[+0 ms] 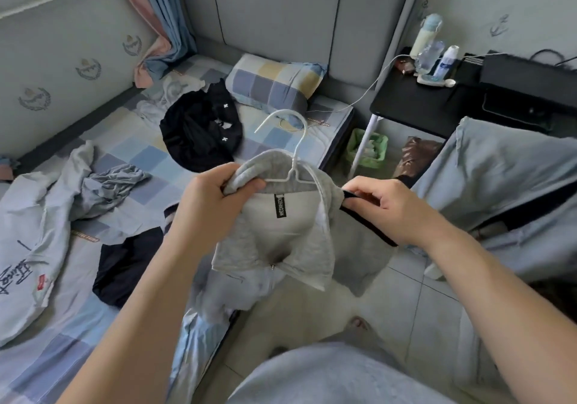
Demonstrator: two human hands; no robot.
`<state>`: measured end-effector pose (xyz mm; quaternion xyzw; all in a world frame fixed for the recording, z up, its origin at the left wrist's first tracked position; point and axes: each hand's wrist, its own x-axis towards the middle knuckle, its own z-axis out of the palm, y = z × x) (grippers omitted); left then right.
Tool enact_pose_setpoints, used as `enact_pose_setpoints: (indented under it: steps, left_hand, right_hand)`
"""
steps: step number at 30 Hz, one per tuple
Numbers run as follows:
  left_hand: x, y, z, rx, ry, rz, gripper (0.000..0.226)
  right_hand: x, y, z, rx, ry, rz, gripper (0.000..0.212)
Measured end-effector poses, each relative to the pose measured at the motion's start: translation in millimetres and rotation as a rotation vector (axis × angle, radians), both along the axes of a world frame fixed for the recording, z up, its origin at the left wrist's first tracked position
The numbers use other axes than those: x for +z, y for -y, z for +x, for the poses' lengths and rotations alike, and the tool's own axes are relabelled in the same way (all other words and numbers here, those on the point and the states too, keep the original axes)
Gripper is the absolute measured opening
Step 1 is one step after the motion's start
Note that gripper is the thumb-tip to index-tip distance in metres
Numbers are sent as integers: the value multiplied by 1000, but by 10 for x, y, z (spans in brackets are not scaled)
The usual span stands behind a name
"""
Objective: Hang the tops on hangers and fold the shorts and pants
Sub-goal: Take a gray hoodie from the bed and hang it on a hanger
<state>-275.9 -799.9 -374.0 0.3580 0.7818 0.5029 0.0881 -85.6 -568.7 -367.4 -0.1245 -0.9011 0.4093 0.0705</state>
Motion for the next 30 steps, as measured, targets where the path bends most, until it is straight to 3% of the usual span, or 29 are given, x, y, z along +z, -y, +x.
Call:
enact_pose_setpoints:
  steps: [4, 8, 15, 18, 21, 26, 30]
  left_hand:
    - [-53, -523, 125, -178, -43, -96, 28]
    - [-122, -1127, 464, -427, 3, -146, 15]
    - [-198, -2231, 1404, -831, 80, -249, 37]
    - [-230, -2657, 1952, -910, 19, -258, 24]
    - [-247, -3038, 2547, -988, -70, -215, 33]
    - [-256, -3575, 3342, -1130, -14, -341, 49]
    - [-189, -3926, 3864, -1264, 80, -386, 36]
  right_hand:
    - [-106, -51, 579, -171, 50, -36, 10]
    - [-122, -93, 1292, -416, 119, -26, 16]
    - [-108, -55, 2459, -743, 77, -223, 20]
    - [-106, -88, 2927, -934, -3, -296, 46]
    - [-83, -202, 3407, -1134, -79, -366, 59]
    - [-142, -474, 4192, -1550, -218, -463, 25]
    - [-29, -810, 4484, -1606, -238, -336, 31]
